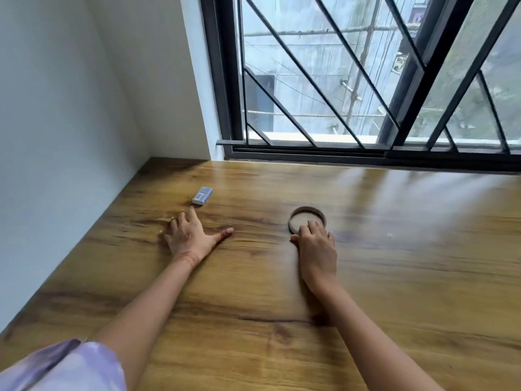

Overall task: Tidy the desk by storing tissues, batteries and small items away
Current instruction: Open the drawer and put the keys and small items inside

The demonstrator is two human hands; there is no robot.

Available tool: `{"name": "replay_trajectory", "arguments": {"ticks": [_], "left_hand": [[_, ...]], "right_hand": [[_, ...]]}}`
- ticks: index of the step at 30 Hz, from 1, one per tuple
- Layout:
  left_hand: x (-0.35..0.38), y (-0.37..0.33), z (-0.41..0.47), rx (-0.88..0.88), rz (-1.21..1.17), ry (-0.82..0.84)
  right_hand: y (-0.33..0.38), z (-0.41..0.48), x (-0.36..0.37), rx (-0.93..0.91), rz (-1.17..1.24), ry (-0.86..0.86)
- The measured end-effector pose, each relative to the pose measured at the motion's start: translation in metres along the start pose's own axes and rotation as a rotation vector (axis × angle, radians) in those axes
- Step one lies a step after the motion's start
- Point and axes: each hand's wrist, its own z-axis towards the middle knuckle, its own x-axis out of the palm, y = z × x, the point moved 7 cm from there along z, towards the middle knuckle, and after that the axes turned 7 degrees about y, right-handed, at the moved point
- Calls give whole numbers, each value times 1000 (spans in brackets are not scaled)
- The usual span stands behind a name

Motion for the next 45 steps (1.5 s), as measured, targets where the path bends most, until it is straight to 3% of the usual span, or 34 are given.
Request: {"name": "replay_trajectory", "arguments": {"ticks": [5, 13, 21, 29, 34, 39, 42, 45], "left_hand": [[2, -6, 41, -43, -141, -189], [-1, 3, 57, -52, -369, -361], [-7, 17, -24, 26, -639, -345], [-9, 59, -167, 106, -820, -223], [-25, 103, -289, 107, -695, -281], [-8, 158, -362, -77, -557, -204], [13, 192, -368, -191, -449, -73], [35, 213, -359, -171, -266, 32]], "right_hand": [[2, 3, -5, -18, 7, -118], [4, -1, -14, -6, -6, -150], [-4, -21, -28, 48, 317, -144], [20, -142, -50, 68, 507, -97], [67, -251, -67, -42, 524, -19], [105, -349, -67, -229, 388, -57], [117, -377, -36, -280, 323, 93], [125, -391, 1, -306, 195, 264]]}}
